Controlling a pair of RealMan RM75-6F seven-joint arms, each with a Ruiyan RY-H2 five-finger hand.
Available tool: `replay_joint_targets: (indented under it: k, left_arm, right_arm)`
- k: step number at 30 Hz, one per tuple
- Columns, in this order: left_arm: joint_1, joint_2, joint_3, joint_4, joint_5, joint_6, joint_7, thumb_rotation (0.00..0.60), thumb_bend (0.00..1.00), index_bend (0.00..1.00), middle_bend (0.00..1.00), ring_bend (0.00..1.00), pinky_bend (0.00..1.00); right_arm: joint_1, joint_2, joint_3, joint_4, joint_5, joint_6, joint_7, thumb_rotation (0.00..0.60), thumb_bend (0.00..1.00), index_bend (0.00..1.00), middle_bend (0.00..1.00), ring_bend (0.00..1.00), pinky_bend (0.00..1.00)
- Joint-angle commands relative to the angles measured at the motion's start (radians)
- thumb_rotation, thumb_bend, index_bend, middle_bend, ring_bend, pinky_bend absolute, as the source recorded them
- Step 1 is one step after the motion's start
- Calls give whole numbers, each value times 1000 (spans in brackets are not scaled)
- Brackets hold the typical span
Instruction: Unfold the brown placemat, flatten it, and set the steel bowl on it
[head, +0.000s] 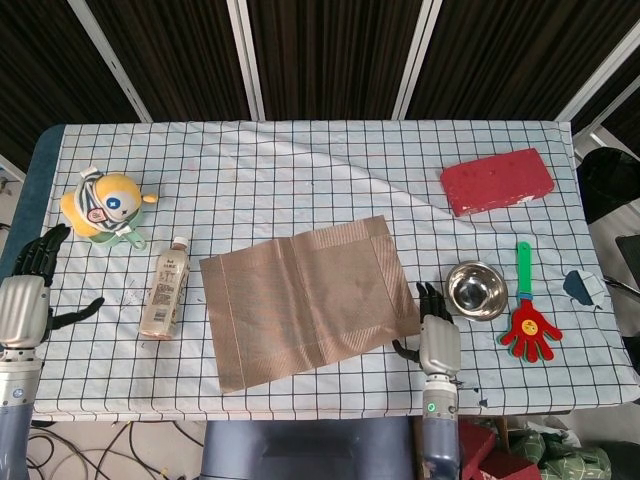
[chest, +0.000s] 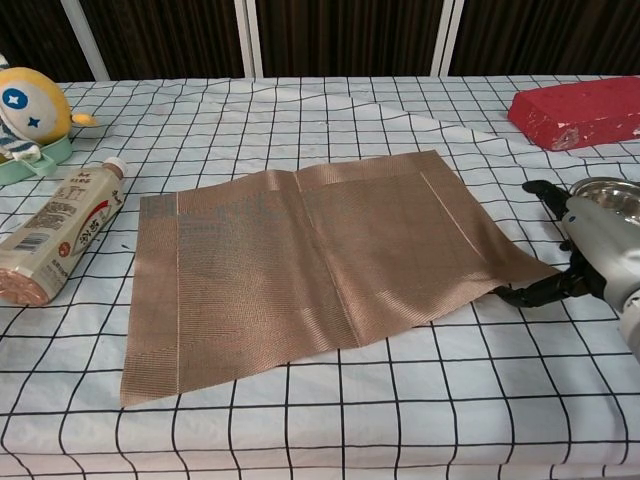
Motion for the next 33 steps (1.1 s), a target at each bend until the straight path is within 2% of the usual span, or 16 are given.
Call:
replay_joint_targets:
  k: [1,7,18,22,27,33]
  left_arm:
    - [1,-1,1,-3,0,0,5,600,13,61,44,74,100]
    - [5,0,10,-20,7,3,25,600,13,60,44,74,100]
    - [-2,21,34,-69,43,-7,117,600,12,56,44,73,100]
    - [-24,53,43,-131,47,-54,216,600,13,55,44,74,100]
    - [-73,68,32,-230,17,-135,360,600,23,52,44,73,100]
    - [-173,15,-7,-351,-134,-265,650,600,115,50,44,74,99]
  right_arm:
    - [-3,29,-1,-7,-24,12,-15,600,131,0,0,16,200]
    - [-23,150,13,-36,-88,72,-61,600,128,0,0,16,199]
    - [-42,331,51,-100,-111,59,-35,600,138,0,0,16,199]
    - [-39,415,53,-90,-149,33,-10,600,146,0,0,16,199]
    - [-45,473,40,-44,-186,8,54,600,148,0,0,16,199]
    - [-60,499,29,31,-191,-24,176,600,151,0,0,16,199]
